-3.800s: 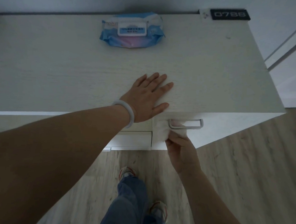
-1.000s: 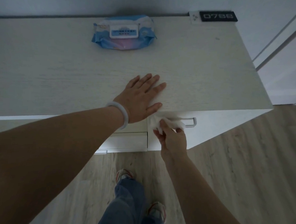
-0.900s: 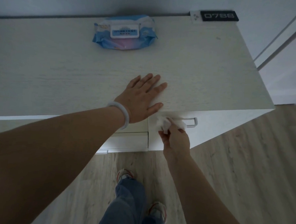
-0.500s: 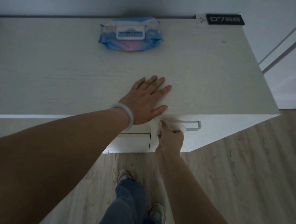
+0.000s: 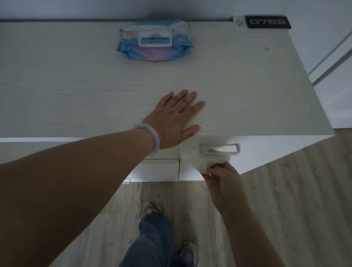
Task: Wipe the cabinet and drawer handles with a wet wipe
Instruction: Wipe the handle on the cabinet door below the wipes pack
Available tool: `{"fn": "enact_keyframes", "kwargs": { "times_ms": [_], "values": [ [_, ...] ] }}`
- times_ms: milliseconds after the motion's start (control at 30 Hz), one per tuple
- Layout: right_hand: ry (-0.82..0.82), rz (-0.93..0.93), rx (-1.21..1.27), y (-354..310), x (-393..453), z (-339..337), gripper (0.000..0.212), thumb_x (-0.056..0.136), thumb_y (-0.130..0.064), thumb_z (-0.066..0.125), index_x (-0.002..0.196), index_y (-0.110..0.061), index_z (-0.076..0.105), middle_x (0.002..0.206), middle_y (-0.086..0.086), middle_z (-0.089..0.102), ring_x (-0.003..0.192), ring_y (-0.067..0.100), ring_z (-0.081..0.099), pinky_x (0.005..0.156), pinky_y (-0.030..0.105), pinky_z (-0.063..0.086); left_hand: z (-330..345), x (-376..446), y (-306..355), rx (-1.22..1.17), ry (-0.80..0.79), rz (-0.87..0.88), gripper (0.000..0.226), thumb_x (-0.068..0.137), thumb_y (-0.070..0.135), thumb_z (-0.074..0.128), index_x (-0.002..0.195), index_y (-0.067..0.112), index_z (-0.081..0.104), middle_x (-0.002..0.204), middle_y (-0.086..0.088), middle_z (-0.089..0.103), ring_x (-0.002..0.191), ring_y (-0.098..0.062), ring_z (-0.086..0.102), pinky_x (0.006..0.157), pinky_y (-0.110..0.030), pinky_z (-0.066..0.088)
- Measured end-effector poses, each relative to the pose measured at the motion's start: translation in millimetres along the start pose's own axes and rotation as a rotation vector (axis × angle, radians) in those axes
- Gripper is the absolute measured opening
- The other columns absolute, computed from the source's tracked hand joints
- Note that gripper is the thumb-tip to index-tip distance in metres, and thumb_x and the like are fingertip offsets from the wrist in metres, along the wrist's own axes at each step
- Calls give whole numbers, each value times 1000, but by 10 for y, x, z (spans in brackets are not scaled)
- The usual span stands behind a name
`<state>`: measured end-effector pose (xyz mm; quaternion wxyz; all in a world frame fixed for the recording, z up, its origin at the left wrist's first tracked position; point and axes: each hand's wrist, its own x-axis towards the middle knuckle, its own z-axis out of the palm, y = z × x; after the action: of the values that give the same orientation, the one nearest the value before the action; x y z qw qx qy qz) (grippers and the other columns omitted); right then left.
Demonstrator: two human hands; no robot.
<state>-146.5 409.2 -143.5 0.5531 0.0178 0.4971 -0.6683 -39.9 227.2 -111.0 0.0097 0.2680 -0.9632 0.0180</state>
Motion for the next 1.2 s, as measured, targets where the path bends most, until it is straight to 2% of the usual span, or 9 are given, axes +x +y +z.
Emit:
{"fn": "enact_keyframes", "kwargs": {
  "times_ms": [100,233,400,533,700,800,933,1100,1200],
  "values": [
    [-20,5,150,-35,6,39,37,88,16,44,123,5,54,120,17,64,110,28,64,92,40,54,-1,4,-3,-5,-4,1,69,92,60,13,153,27,13,161,-5,12,148,-24,10,120,-45,10],
    [17,-38,264,-3,39,149,36,89,6,57,124,6,52,123,18,61,107,26,66,81,30,57,-11,0,-13,-8,-1,-1,69,92,59,14,153,27,13,161,-5,12,148,-24,10,120,-45,9],
    [158,-55,163,13,133,313,17,87,0,65,104,-1,66,105,9,69,87,16,70,78,27,55,-18,2,3,-12,-20,5,69,92,60,10,153,27,10,161,-5,8,149,-23,6,120,-45,8],
    [227,-10,113,-22,139,303,18,85,1,67,103,4,66,101,10,71,82,16,71,77,27,57,-23,-1,-11,-9,-16,-1,69,92,60,11,153,27,10,161,-5,8,149,-23,7,120,-45,8],
    [336,-11,151,-161,136,159,3,87,-1,65,90,1,66,88,9,68,75,11,67,73,22,56,-10,-5,-11,-18,-2,0,70,91,60,10,153,27,13,161,-5,12,148,-24,10,120,-45,10],
    [321,30,89,-158,168,207,2,86,0,66,88,0,66,76,5,65,66,9,62,68,21,56,-15,-2,-5,-17,-1,-3,70,91,60,10,153,27,13,161,-5,12,148,-24,10,120,-45,9],
    [278,118,59,-175,173,292,6,84,3,68,83,-3,68,75,6,67,65,11,62,62,19,55,-10,2,-7,-14,-3,0,69,91,59,10,153,27,9,161,-5,9,149,-23,7,120,-44,8],
    [316,33,221,-339,273,40,8,85,4,65,83,-4,64,80,6,65,61,9,62,57,17,52,-17,3,4,-10,-7,-2,71,90,60,9,153,27,11,161,-5,11,149,-23,9,120,-44,10],
    [285,96,121,-214,242,153,7,86,3,65,83,-3,66,77,6,66,66,10,60,54,17,51,-31,-2,8,-14,-4,-2,71,90,60,9,153,27,12,161,-5,12,148,-23,9,120,-45,10]
  ]
}}
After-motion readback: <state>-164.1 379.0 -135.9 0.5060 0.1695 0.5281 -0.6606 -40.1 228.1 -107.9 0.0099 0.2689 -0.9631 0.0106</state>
